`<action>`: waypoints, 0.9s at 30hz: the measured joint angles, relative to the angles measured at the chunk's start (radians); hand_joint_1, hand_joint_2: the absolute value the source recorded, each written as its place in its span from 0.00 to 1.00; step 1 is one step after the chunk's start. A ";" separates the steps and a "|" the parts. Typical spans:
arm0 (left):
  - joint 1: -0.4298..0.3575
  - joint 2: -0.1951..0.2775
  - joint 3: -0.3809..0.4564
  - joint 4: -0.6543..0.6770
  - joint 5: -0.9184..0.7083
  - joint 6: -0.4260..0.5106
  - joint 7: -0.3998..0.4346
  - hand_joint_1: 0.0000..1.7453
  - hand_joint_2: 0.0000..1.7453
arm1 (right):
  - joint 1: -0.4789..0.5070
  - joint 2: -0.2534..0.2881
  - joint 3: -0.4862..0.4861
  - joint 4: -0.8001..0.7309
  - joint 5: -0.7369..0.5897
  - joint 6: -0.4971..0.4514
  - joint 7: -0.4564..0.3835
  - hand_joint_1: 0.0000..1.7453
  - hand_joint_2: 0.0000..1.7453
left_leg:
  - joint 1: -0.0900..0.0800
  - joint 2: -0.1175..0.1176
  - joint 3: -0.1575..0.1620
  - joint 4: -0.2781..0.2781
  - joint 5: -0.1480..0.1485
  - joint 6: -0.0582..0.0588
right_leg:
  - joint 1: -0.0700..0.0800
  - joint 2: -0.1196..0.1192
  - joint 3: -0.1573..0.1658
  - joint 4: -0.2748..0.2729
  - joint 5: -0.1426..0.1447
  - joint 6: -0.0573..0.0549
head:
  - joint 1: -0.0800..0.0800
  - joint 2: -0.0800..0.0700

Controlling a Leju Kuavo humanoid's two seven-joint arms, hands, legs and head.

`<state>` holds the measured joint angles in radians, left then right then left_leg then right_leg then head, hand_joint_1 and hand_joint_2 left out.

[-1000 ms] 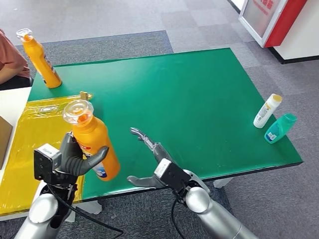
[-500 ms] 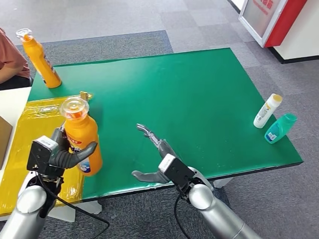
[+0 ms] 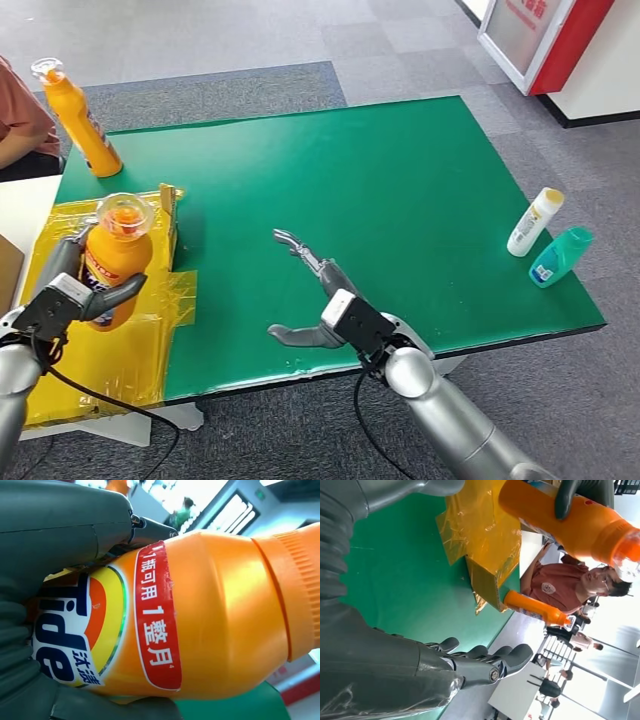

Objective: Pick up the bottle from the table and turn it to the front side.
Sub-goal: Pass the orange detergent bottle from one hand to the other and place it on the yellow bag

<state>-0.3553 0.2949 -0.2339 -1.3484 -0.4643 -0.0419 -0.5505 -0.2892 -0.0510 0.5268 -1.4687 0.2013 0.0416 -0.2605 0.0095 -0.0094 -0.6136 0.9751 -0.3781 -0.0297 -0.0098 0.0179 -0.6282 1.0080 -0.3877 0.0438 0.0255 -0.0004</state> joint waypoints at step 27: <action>-0.066 0.186 -0.079 0.321 -0.415 0.173 0.071 1.00 0.00 | -0.026 -0.007 -0.003 -0.012 -0.021 0.027 -0.003 0.00 1.00 | 0.000 0.001 -0.001 0.000 0.000 0.000 | 0.000 0.000 -0.001 0.000 0.000 -0.001 | 0.000 0.000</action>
<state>-0.4212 0.4806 -0.3131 -1.0277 -0.8792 0.1314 -0.4798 -0.3150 -0.0580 0.5239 -1.4803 0.1808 0.0681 -0.2637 0.0094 -0.0081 -0.6141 0.9751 -0.3779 -0.0298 -0.0098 0.0182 -0.6288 1.0078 -0.3873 0.0433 0.0254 -0.0004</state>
